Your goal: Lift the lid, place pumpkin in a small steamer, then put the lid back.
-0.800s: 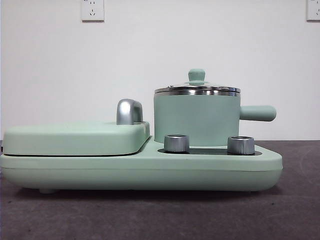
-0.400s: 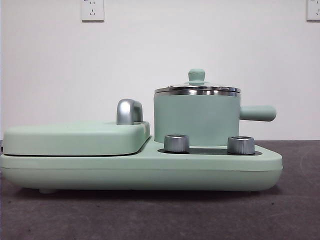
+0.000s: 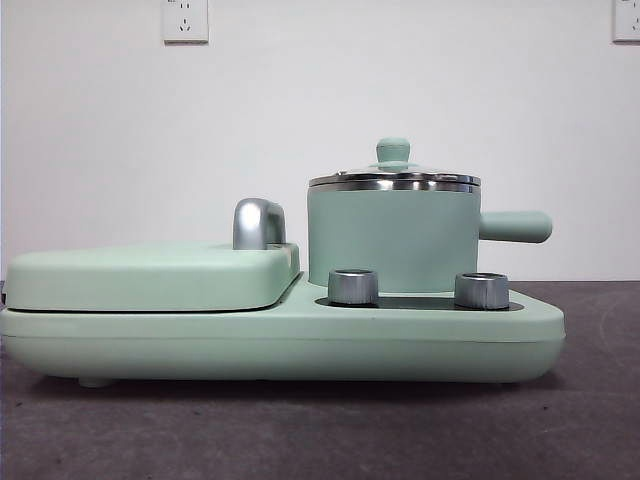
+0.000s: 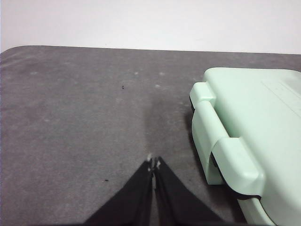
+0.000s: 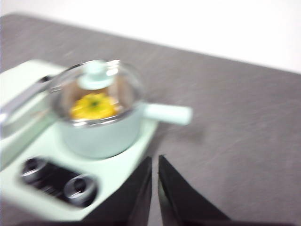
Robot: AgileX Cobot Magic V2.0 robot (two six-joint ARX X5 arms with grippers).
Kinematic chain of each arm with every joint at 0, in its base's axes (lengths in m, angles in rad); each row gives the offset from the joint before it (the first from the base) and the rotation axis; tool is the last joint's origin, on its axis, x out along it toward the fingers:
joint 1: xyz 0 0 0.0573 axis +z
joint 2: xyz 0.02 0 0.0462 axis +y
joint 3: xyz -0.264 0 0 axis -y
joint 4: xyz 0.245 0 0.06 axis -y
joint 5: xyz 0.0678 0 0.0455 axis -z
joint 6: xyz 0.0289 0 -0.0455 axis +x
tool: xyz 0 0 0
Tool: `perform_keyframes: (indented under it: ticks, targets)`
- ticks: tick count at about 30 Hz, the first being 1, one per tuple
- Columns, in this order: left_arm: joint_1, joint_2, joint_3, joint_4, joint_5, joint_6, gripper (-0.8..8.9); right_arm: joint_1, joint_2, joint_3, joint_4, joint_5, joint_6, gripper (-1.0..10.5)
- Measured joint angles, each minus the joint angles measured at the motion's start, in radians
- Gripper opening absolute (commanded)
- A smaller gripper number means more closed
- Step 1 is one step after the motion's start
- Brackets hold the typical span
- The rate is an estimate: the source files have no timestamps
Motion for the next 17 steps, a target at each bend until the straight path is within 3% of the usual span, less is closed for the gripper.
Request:
perform_keyframes:
  ticks: [7, 17]
  targets:
    - [0.0, 0.0, 0.0, 0.0, 0.0, 0.0, 0.07, -0.167, -0.201, -0.444, 0.358, 0.002, -0.019, 0.2]
    - [0.0, 0.0, 0.0, -0.001, 0.0, 0.0, 0.07, -0.242, -0.401, -0.708, 0.584, 0.002, -0.018, 0.2]
